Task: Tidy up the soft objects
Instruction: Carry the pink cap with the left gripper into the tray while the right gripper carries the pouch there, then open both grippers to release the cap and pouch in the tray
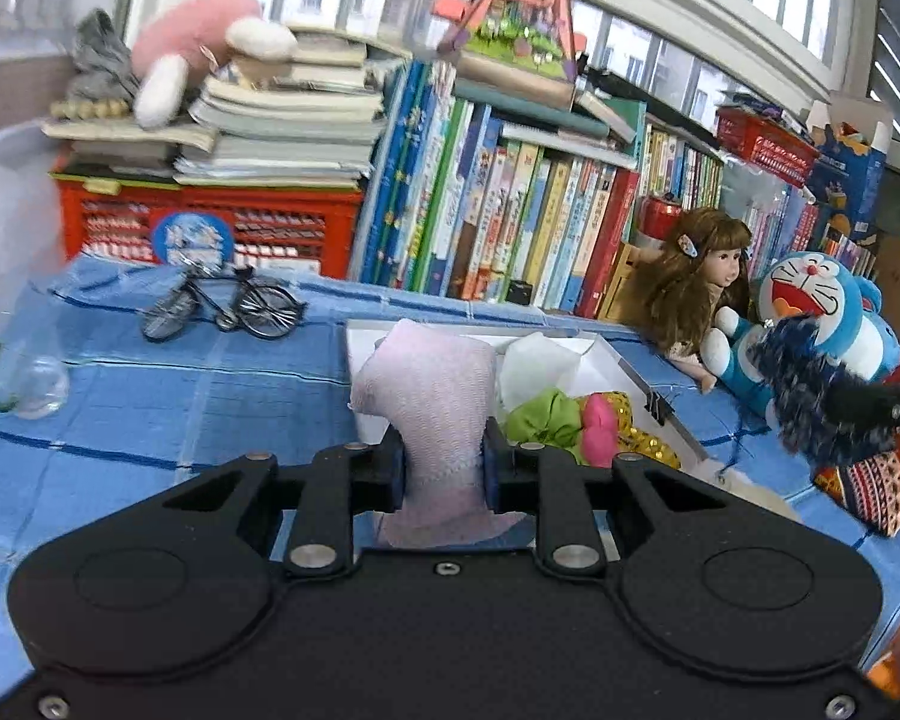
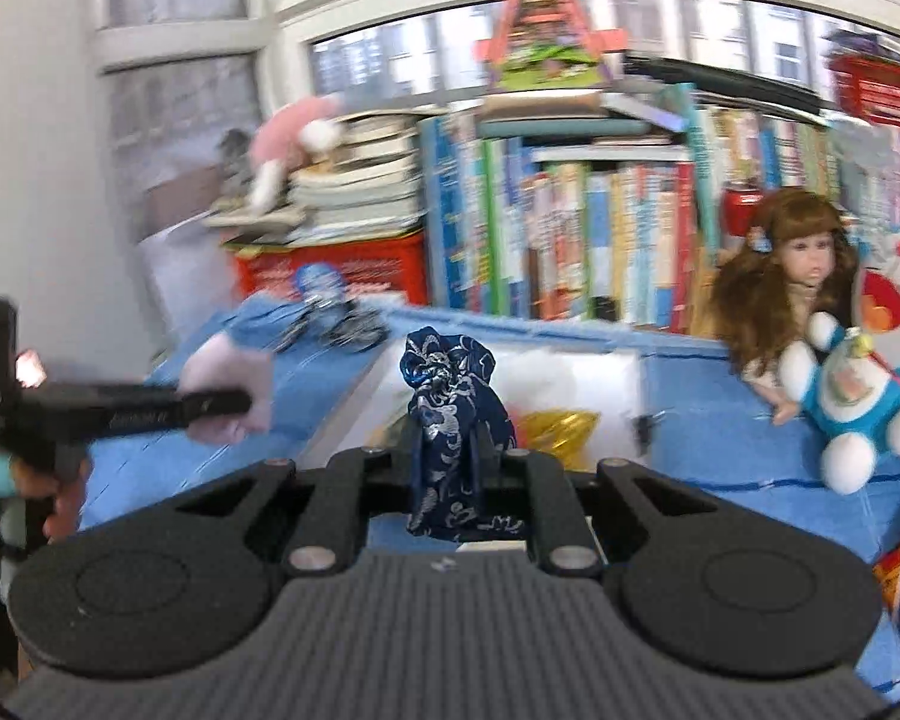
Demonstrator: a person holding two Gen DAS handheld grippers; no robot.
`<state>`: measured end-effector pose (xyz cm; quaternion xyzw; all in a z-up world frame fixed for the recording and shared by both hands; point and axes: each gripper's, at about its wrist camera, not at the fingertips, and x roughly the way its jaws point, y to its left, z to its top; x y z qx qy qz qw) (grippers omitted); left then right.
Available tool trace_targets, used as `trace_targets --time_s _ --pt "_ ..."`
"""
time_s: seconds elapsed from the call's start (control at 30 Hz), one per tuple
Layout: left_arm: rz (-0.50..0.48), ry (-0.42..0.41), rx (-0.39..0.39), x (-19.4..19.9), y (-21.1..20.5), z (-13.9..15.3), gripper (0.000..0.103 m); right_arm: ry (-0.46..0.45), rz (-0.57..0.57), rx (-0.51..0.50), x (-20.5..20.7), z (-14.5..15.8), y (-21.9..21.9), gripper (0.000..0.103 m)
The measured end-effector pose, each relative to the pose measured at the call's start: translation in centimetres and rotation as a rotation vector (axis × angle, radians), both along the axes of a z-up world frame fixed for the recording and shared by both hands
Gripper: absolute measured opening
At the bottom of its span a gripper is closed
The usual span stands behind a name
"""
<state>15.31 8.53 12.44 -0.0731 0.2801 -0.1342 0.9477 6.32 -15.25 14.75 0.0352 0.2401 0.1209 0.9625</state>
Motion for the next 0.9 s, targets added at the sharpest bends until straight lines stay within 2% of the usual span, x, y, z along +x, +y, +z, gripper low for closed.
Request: trace_targets --time_s 0.23,0.43,0.57,0.8,0.9 --pt "-0.025 0.078 0.010 7.0 -1.8 -0.8 0.022 0.047 -0.112 -0.002 5.8 0.5 -2.0 0.018" --pt "-0.039 0.197 0.016 12.6 -2.9 -3.3 0.022 0.149 -0.158 0.029 11.7 -1.4 -3.5 0.018" --pt "-0.038 0.250 0.032 14.1 -3.2 -5.3 0.023 0.251 -0.179 0.082 14.9 -3.8 -4.5 0.018" --pt "-0.050 0.291 0.036 15.3 -3.2 -7.1 0.023 0.384 -0.188 0.195 17.2 -8.1 -6.2 0.018" --pt "-0.049 0.299 0.038 15.5 -3.3 -7.4 0.024 0.412 -0.210 0.190 18.0 -9.4 -6.3 0.018"
